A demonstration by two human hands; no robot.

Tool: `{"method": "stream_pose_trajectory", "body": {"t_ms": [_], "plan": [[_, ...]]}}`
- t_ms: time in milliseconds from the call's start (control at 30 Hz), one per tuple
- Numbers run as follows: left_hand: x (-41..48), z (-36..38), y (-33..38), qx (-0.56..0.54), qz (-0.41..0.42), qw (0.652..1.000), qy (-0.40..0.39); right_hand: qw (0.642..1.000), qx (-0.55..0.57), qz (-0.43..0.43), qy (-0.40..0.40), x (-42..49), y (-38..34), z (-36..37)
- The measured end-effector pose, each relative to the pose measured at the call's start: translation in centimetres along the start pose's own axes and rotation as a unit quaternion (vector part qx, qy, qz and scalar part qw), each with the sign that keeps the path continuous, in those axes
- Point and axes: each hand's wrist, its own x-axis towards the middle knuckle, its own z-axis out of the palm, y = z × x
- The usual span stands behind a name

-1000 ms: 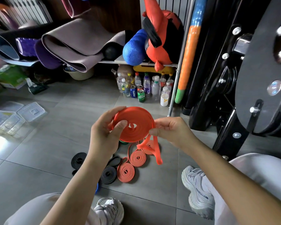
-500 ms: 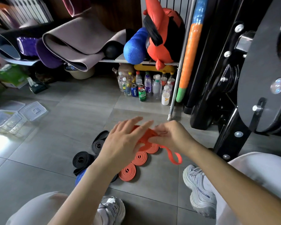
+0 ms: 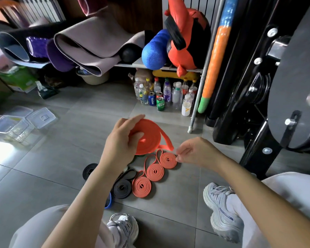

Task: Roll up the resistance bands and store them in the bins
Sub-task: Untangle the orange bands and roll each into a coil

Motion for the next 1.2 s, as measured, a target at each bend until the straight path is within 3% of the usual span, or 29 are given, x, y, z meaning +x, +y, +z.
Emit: {"method": "stream_pose_trajectory", "body": {"t_ms": [133,267,333,467,567,733,967,1100,1200], "plan": [[-0.1,-0.8,-0.1,-0.035,-0.012,0.999,0.003,0.998,-0.052,0.008,0.029,0.0,0.6,0.7],[-0.5,-0.6,-0.1,-0.043,0.0,0.999,-0.006,0.995,0.01,0.033,0.095,0.1,0.9,1.3],[-0.6,-0.6,-0.1,-0.046,-0.004,0.999,-0.008,0.995,0.037,0.039,0.089,0.3,1.0,1.4],[-0.7,-0.8,-0.2,-0.048,-0.027,0.998,0.002,0.998,-0.036,0.015,0.049,0.6,1.4,1.8],[-0.7,-1.1,-0.4,-0.062,-0.044,0.997,0.009,1.0,0.006,0.016,0.018,0.5,1.4,2.2],[-0.9,-1.4,-0.4,-0.077,-0.059,0.995,0.013,0.994,0.039,0.043,0.09,0.2,0.8,2.4],[-1.2,-1.3,-0.5,-0.036,-0.032,0.999,-0.002,0.957,-0.175,0.031,0.231,0.5,1.7,2.0],[-1.5,-0.8,-0.3,-0.012,0.002,1.0,-0.021,0.932,-0.26,0.084,0.236,0.9,2.3,1.3],[-1.5,-0.7,-0.3,0.018,0.002,1.0,-0.016,0.922,-0.301,0.061,0.237,1.1,2.6,0.7]]}}
